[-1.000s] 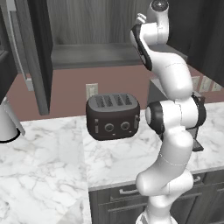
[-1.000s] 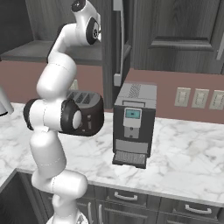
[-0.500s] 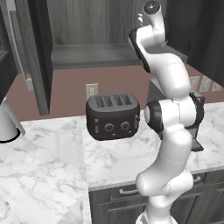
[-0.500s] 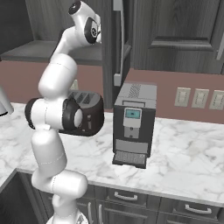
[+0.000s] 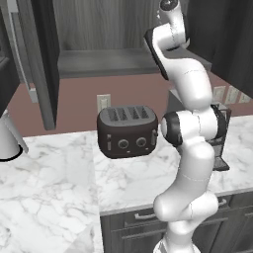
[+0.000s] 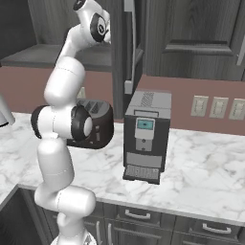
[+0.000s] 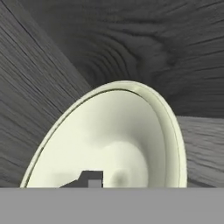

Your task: Take the smaller bowl and place it next to the appetizer plate on the dining counter , and place the larger bowl next to the plate with cooked food.

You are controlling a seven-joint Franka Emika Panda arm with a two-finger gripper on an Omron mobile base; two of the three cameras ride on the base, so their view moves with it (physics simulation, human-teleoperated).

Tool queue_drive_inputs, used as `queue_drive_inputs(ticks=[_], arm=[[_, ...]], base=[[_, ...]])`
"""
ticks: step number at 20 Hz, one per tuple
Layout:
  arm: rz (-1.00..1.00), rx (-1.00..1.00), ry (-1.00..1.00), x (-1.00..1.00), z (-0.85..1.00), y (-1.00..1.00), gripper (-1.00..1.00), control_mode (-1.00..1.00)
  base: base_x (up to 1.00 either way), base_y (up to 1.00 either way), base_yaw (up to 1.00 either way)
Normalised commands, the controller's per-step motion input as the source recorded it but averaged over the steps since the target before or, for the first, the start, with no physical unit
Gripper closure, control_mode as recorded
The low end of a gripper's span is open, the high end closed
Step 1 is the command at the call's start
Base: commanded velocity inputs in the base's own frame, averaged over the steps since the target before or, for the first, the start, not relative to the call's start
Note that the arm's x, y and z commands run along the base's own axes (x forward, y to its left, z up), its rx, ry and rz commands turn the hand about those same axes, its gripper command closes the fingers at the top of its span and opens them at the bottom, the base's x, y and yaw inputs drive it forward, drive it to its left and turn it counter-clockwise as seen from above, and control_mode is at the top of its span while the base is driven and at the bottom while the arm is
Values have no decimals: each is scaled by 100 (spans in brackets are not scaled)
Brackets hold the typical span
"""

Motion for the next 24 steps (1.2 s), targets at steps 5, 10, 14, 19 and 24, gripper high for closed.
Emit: queue_drive_inputs(ticks=[5, 10, 14, 19, 24], arm=[[0, 0, 13, -35, -44, 6, 100, -100], [3, 0, 22, -94, -52, 41, 100, -100], [7, 0, 11, -99, -7, 54, 100, -100], [13, 0, 11, -100, 0, 66, 100, -100], [19, 0, 1, -100, -5, 52, 100, -100]], base=[[0, 0, 0], [0, 0, 0], [0, 0, 0], [0, 0, 0], [0, 0, 0]])
